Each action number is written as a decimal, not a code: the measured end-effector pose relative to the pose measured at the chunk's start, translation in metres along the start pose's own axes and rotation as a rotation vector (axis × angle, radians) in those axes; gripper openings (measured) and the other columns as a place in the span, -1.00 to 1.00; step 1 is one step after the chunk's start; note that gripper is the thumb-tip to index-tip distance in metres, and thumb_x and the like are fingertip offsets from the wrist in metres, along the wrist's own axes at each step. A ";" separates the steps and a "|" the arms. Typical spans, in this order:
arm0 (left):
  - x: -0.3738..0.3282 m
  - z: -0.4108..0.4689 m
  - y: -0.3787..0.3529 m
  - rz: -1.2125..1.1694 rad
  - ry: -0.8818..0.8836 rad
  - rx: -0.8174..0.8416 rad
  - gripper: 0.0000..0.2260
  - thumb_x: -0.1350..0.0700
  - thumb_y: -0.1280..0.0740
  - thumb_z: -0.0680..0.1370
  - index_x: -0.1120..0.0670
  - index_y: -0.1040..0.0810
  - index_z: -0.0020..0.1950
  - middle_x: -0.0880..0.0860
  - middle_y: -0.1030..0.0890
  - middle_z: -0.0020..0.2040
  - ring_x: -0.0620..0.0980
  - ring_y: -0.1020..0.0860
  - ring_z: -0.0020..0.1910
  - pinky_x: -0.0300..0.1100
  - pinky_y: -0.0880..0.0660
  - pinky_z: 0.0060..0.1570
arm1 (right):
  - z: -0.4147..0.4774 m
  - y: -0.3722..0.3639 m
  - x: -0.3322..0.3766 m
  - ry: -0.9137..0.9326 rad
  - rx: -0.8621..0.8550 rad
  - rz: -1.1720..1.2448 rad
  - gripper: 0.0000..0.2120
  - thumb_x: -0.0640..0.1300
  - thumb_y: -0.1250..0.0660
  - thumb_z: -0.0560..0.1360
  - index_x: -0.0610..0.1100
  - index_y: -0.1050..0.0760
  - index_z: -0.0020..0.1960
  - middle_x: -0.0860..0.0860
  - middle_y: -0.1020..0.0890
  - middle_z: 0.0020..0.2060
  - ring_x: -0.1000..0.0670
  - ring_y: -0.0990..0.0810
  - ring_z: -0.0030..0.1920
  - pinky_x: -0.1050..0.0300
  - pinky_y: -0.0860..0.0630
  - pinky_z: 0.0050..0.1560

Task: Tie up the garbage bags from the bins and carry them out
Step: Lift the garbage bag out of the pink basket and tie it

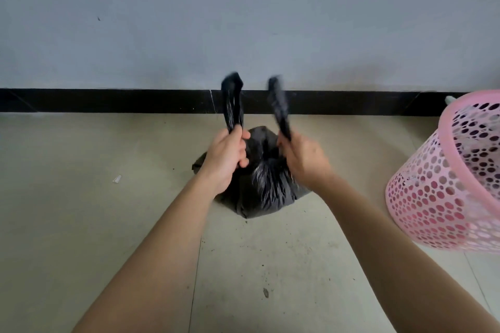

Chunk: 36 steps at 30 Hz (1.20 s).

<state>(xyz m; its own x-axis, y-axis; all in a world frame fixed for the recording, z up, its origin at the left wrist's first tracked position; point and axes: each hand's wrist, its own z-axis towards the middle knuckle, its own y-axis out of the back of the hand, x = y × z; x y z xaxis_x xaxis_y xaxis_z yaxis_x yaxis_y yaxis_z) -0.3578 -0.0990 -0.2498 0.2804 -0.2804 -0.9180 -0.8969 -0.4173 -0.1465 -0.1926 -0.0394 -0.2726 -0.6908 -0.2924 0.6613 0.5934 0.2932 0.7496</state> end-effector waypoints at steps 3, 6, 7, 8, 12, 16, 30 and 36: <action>0.012 0.004 0.015 -0.049 0.202 0.070 -0.89 0.23 -0.16 0.67 0.16 -0.47 0.03 -0.03 -0.24 -0.40 -0.08 -0.22 -0.44 -0.17 -0.31 -0.34 | -0.005 -0.005 -0.015 0.044 0.225 -0.152 -0.75 0.06 -0.05 0.68 -0.10 -0.36 0.00 -0.07 -0.59 -0.22 -0.15 -0.57 -0.19 -0.10 -0.51 -0.12; 0.013 0.003 0.026 -0.025 0.265 0.201 -0.81 0.39 -0.20 0.58 0.13 -0.49 0.02 -0.03 -0.32 -0.42 -0.07 -0.30 -0.39 -0.14 -0.39 -0.25 | -0.005 0.000 -0.012 0.094 0.339 -0.200 -0.74 0.05 -0.05 0.68 -0.10 -0.34 -0.03 -0.05 -0.54 -0.23 -0.13 -0.53 -0.20 -0.10 -0.48 -0.14; 0.012 0.001 0.027 0.044 0.251 0.246 -0.81 0.39 -0.25 0.57 0.10 -0.51 -0.02 -0.04 -0.36 -0.44 -0.06 -0.33 -0.36 -0.13 -0.41 -0.21 | -0.003 0.001 -0.009 0.142 0.361 -0.265 -0.75 0.05 -0.05 0.68 -0.11 -0.34 -0.03 -0.07 -0.53 -0.23 -0.15 -0.53 -0.20 -0.11 -0.48 -0.15; 0.011 -0.001 0.028 0.117 0.232 0.285 -0.83 0.36 -0.32 0.56 0.08 -0.53 -0.06 -0.06 -0.39 -0.45 -0.06 -0.36 -0.34 -0.12 -0.42 -0.17 | -0.001 0.002 -0.007 0.186 0.377 -0.342 -0.75 0.04 -0.05 0.68 -0.12 -0.33 -0.03 -0.09 -0.53 -0.24 -0.17 -0.52 -0.22 -0.12 -0.48 -0.16; 0.008 0.000 0.029 0.117 0.217 0.307 -0.88 0.04 -0.42 0.56 0.02 -0.61 -0.16 -0.09 -0.31 -0.44 -0.08 -0.30 -0.37 -0.15 -0.43 -0.18 | 0.004 0.002 0.002 0.310 0.387 -0.516 -0.75 0.02 -0.07 0.68 -0.12 -0.32 -0.06 -0.05 -0.47 -0.31 -0.15 -0.50 -0.27 -0.11 -0.50 -0.18; 0.013 0.004 0.034 -0.087 0.224 0.181 -0.78 -0.05 -0.32 0.61 0.05 -0.63 0.14 -0.06 -0.21 -0.38 -0.10 -0.23 -0.43 -0.19 -0.38 -0.31 | 0.006 0.003 -0.003 0.154 0.422 -0.131 -0.76 0.12 -0.27 0.59 -0.05 -0.52 0.02 0.04 -0.61 -0.22 -0.02 -0.60 -0.15 0.07 -0.53 -0.09; -0.017 0.003 0.035 0.215 -0.127 0.427 -0.70 0.23 -0.50 0.46 0.03 -0.37 -0.17 0.00 -0.36 -0.27 -0.04 -0.43 -0.25 -0.14 -0.47 -0.02 | 0.002 0.013 0.000 -0.049 0.210 0.629 -0.87 -0.05 -0.37 0.56 -0.09 -0.64 -0.03 -0.01 -0.70 -0.17 0.05 -0.66 -0.17 0.13 -0.63 -0.05; -0.009 0.000 0.037 0.309 0.058 0.544 -0.81 0.15 -0.42 0.56 0.20 -0.60 0.13 0.08 -0.68 0.06 0.11 -0.66 0.10 -0.13 -0.56 0.19 | -0.003 0.013 0.009 -0.028 0.281 0.621 -0.89 -0.11 -0.37 0.57 -0.12 -0.65 -0.02 0.02 -0.69 -0.21 0.09 -0.66 -0.21 0.26 -0.58 -0.15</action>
<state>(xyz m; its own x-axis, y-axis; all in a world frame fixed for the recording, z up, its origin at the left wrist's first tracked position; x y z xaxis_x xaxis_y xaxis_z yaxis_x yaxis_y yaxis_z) -0.3934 -0.1123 -0.2467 -0.0156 -0.3704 -0.9287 -0.9809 0.1857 -0.0576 -0.1902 -0.0407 -0.2568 -0.2699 0.0293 0.9624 0.7560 0.6255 0.1930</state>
